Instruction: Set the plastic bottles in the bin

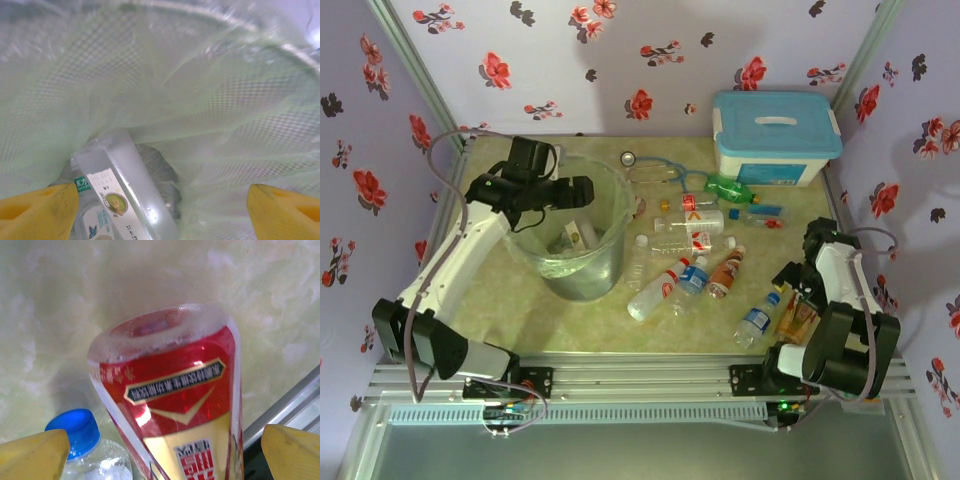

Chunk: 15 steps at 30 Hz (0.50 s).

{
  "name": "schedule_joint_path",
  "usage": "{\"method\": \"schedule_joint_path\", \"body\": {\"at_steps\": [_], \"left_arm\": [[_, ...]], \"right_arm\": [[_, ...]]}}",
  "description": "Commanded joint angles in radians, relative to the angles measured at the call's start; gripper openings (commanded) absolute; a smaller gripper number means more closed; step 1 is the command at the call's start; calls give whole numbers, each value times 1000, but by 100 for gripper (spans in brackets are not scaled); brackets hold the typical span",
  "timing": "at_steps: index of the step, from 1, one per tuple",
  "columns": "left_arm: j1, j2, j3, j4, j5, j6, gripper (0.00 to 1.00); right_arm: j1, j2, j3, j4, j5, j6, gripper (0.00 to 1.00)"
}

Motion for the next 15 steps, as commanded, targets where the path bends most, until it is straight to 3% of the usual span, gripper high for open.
{"method": "schedule_joint_path", "body": {"at_steps": [1,9,15], "left_arm": [[7,-39,22,28,-7,-5,88],[10,-33,48,17,-5,-11,88],[10,-23,70,17,-3,-25,89]], "right_arm": [[-9,60,-16,64,-7,27,99],[5,93,-16,251,-200,116,87],[88,194,88,320,-239,133,78]]}}
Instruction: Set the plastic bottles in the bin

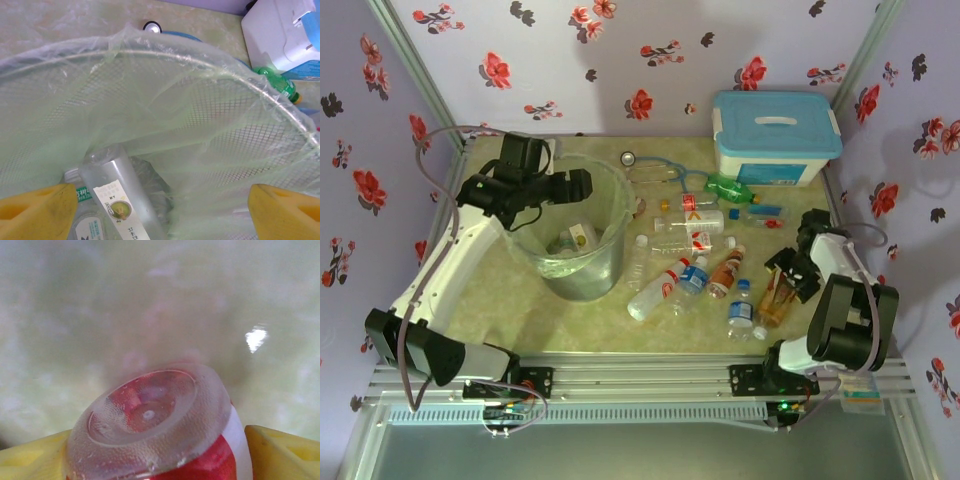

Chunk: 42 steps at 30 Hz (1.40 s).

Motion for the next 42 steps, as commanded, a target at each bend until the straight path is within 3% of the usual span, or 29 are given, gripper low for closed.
{"method": "schedule_joint_path", "body": {"at_steps": [1,5,12,22,29,42], "left_arm": [[7,4,42,5,-3,-22,89],[7,-3,37,8,-4,-38,89],[8,-22,15,8,-5,-43,90],[9,-3,41,5,-5,-44,90],[11,-59,-7,37,33,-84,93],[15,-99,13,62,94,-171,95]], "right_arm": [[51,74,89,72,-52,37,78],[90,152,182,58,-39,38,79],[106,135,237,-26,-19,-17,99],[153,-102,50,-17,-123,-53,99],[162,-86,-10,-47,-133,-81,99],[163,-17,-97,55,-186,-95,96]]}}
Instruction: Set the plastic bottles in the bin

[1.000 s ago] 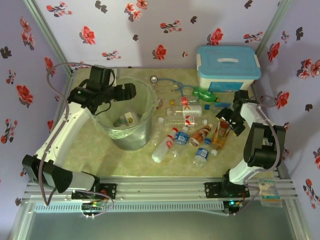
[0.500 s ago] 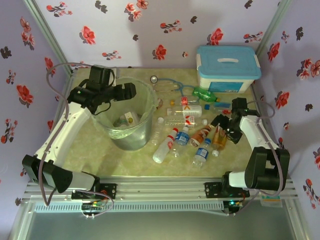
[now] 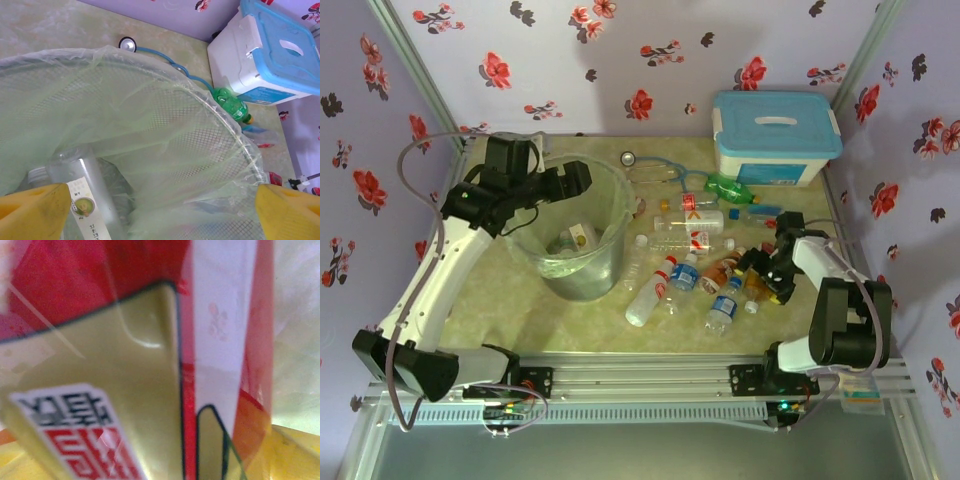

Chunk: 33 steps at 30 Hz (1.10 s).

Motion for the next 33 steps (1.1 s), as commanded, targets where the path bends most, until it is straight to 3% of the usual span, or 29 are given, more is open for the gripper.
{"method": "schedule_joint_path", "body": {"at_steps": [1,17,25,33], "left_arm": [[10,-11,27,28,23,-27,95],[12,-17,5,68,10,-83,97],[9,-42,-19,210,2,-180,97],[-11,74,149,144,61,-146,97]], "right_arm": [[6,16,-18,22,-12,-27,95],[6,-106,9,-66,4,-29,71],[6,-241,131,-212,-96,-41,65],[32,-285,287,-107,-263,-44,63]]}}
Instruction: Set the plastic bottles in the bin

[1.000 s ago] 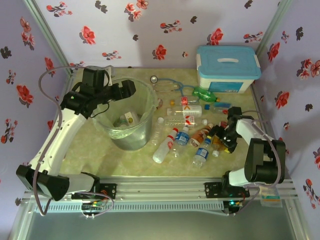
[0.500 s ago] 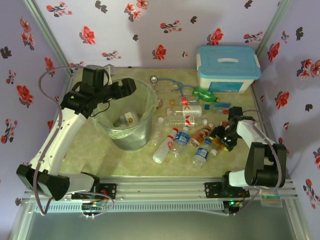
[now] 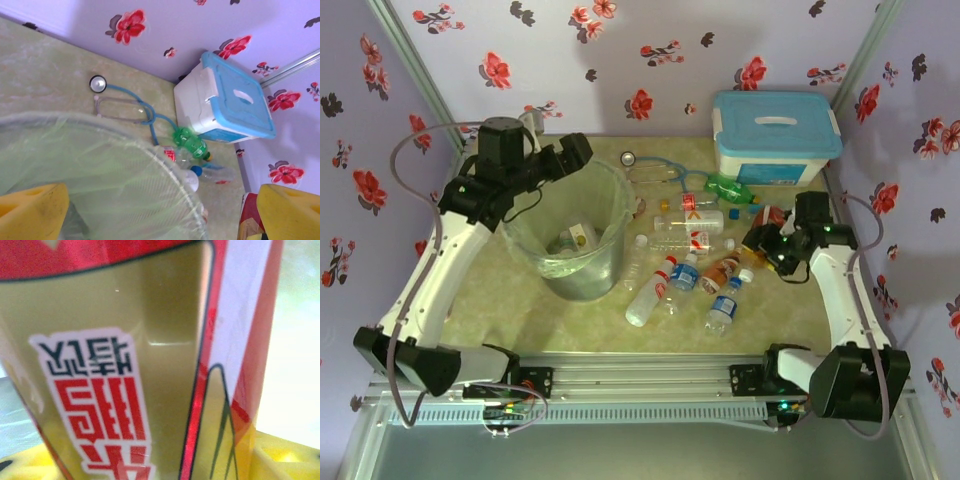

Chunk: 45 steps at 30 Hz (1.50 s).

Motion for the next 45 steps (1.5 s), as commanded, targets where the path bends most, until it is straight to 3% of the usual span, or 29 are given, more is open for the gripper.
{"method": "schedule_joint_path", "body": {"at_steps": [1,5,9,14,21,32,38,43,45], "left_arm": [[-18,44,88,-8,43,13,97],[-36,86,226,-82,45,79,100],[-64,118,270,1,124,50,100],[-125,182,296,48,180,36,100],[-186,274,341,89,194,11,100],[-225,311,324,115,195,-1,99],[-228,315,314,121,195,-8,78],[-228,324,320,132,195,-15,68],[-228,330,327,132,195,-13,68]], "right_arm": [[33,-4,85,77,-108,-29,63],[119,66,188,164,-188,-123,62],[259,135,295,232,-279,-223,63],[383,213,382,410,-439,-177,63],[534,301,484,457,-386,-183,62],[566,339,512,591,-421,-105,61],[567,338,505,610,-424,-97,61],[567,334,503,604,-420,-102,62],[567,327,500,595,-403,-107,72]]}}
